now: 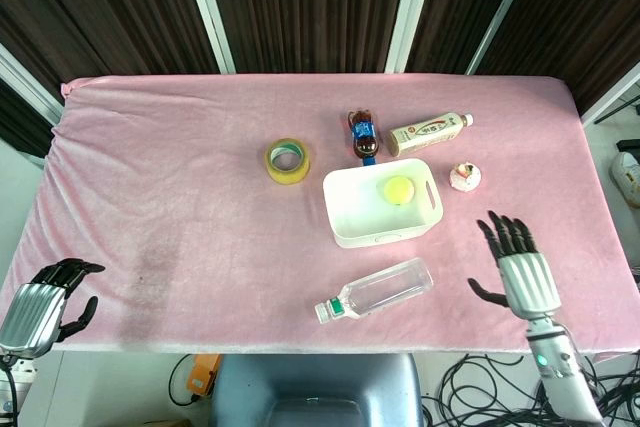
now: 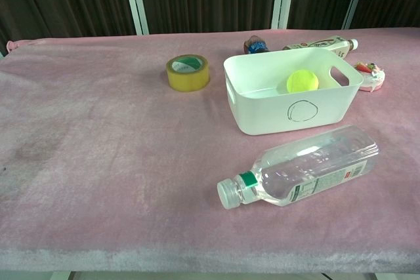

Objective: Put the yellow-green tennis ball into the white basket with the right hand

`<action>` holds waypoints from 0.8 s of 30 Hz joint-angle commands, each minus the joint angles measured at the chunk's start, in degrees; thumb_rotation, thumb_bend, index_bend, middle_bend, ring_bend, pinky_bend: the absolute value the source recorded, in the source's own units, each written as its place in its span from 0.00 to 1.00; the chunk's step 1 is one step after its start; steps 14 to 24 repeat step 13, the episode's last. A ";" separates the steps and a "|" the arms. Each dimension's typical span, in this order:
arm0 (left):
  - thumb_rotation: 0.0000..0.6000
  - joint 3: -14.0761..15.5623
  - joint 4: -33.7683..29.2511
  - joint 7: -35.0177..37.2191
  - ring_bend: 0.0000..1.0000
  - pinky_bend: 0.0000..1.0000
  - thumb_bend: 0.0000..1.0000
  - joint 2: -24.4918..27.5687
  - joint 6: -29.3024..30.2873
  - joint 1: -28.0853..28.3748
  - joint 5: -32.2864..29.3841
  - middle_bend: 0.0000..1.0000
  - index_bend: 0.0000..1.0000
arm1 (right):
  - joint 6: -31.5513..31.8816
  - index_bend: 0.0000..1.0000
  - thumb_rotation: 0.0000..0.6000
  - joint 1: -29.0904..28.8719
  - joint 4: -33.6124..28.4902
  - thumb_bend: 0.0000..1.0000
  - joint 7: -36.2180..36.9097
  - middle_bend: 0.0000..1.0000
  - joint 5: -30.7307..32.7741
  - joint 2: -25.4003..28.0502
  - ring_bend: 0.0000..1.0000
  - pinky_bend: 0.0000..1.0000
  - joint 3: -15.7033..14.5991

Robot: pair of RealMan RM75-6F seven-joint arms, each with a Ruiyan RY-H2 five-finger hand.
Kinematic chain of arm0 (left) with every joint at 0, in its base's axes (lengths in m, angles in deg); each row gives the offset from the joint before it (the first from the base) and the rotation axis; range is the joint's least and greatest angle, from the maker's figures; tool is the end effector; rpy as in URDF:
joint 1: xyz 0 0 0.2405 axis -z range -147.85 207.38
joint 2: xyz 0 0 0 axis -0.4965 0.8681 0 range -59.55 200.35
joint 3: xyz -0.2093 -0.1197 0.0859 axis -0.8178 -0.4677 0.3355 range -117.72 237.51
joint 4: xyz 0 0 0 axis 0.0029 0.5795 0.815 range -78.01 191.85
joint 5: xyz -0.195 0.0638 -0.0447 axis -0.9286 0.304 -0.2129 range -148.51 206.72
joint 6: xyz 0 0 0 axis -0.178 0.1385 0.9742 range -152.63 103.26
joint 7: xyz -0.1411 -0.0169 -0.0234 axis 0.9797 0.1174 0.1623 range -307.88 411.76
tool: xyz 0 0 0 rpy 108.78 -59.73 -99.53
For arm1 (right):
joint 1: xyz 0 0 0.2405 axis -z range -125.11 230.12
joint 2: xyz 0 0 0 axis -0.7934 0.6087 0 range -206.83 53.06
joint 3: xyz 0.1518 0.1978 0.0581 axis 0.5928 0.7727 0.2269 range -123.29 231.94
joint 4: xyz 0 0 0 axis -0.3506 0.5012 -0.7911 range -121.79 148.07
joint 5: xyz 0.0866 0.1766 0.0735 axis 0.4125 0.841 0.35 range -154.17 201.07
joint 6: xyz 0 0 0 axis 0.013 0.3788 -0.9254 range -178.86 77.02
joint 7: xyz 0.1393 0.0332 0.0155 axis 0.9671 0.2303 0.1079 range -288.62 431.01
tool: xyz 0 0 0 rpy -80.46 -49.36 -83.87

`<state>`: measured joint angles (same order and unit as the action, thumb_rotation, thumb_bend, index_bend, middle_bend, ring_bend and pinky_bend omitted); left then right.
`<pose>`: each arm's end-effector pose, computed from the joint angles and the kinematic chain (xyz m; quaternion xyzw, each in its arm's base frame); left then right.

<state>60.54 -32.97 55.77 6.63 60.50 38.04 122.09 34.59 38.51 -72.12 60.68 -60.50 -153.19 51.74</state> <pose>-0.2986 0.1857 0.1499 -0.6483 -0.3658 -0.4107 0.5265 -0.2925 -0.2098 0.0900 0.6543 -0.3377 0.3736 0.5641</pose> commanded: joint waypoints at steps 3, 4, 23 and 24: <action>1.00 0.00 -0.16 -0.32 0.24 0.32 0.45 -0.05 0.24 -0.11 0.12 0.35 0.33 | 8.38 0.05 1.00 8.25 5.55 0.35 8.63 0.03 -3.06 2.58 0.00 0.18 -3.65; 1.00 -0.01 -0.15 -0.48 0.24 0.32 0.45 -0.10 0.27 -0.13 0.11 0.35 0.33 | 8.54 0.05 1.00 8.61 6.34 0.35 9.91 0.03 -3.17 2.61 0.00 0.18 -3.56; 1.00 -0.17 -0.23 -1.61 0.24 0.31 0.45 -0.42 -0.13 0.00 -0.23 0.35 0.33 | 7.42 0.05 1.00 9.41 9.41 0.35 12.65 0.03 -5.02 1.82 0.00 0.17 -2.50; 1.00 -0.17 -0.23 -1.61 0.24 0.31 0.45 -0.42 -0.13 0.00 -0.23 0.35 0.33 | 7.42 0.05 1.00 9.41 9.41 0.35 12.65 0.03 -5.02 1.82 0.00 0.17 -2.50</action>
